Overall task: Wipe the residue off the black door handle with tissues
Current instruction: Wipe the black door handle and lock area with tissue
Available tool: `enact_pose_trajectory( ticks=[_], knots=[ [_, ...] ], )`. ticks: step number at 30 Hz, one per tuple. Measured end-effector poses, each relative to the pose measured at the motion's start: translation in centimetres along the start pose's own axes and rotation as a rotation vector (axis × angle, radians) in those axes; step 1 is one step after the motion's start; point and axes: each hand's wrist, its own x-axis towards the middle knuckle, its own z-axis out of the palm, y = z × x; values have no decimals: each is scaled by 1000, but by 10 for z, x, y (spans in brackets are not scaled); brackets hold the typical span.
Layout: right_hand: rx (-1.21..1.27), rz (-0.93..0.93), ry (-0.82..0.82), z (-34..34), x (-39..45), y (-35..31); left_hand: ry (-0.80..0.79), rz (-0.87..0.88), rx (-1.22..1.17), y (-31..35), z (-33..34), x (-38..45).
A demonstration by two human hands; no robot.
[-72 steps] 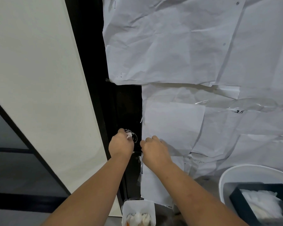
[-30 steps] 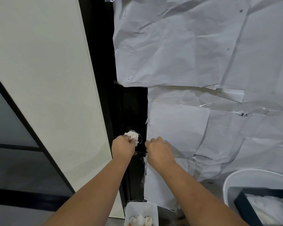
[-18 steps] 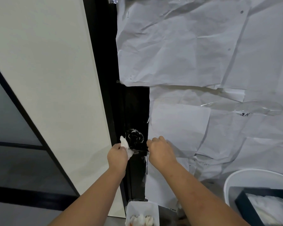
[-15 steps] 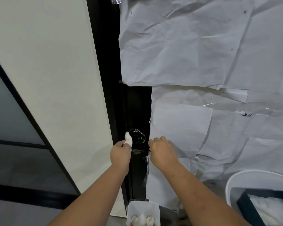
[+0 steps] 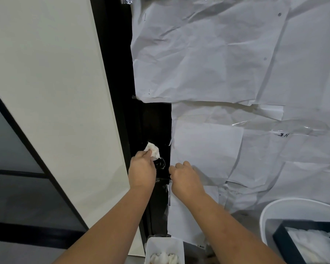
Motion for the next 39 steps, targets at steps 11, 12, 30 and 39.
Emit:
enact_pose_trajectory(
  ticks=[11,12,30,39],
  knots=[
    [17,-8,-17,0,3,0,-105,58,25,-11,3,10],
    [16,-7,-15,0,4,0,-104,75,31,-14,5,10],
    [27,-10,-43,4,4,6,-216,246,4,-15,1,12],
    [584,283,5,-11,11,3,-159,66,-163,-18,-29,-10]
  ],
)
